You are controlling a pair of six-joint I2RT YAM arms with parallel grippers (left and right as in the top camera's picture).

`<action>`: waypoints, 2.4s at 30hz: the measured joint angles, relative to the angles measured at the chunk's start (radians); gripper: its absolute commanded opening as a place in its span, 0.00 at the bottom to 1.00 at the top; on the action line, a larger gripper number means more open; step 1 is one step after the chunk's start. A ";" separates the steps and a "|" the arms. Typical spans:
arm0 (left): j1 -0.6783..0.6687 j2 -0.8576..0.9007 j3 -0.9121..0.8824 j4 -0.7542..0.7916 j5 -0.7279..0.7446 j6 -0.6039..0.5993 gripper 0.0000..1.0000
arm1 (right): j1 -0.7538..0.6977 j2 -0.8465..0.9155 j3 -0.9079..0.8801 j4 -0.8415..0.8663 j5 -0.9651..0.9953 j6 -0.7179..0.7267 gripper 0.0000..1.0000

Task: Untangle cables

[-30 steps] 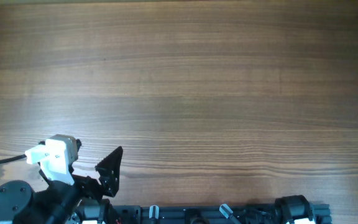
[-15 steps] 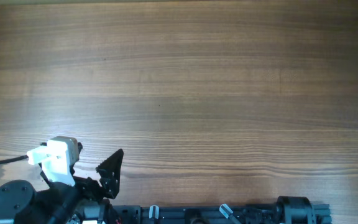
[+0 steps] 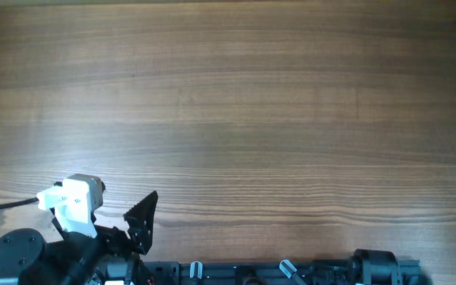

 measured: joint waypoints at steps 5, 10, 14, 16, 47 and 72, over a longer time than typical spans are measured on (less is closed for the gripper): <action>0.000 0.000 0.000 -0.004 0.000 0.003 1.00 | 0.000 0.009 -0.449 0.579 -0.100 0.030 1.00; 0.000 0.000 0.000 -0.023 0.000 0.004 1.00 | 0.000 0.009 -0.797 1.002 -0.123 0.143 1.00; 0.000 0.000 0.000 -0.028 0.000 0.005 1.00 | 0.000 0.009 -1.059 1.302 -0.113 0.277 1.00; 0.000 0.000 0.000 -0.029 0.000 0.007 1.00 | 0.000 0.010 -1.126 1.326 -0.113 0.312 1.00; 0.000 0.000 0.000 -0.030 0.000 0.007 1.00 | 0.000 0.006 -1.151 0.686 -0.101 0.316 1.00; 0.000 -0.442 -0.015 -0.207 -0.045 -0.157 1.00 | 0.000 0.005 -1.151 0.685 -0.098 0.320 1.00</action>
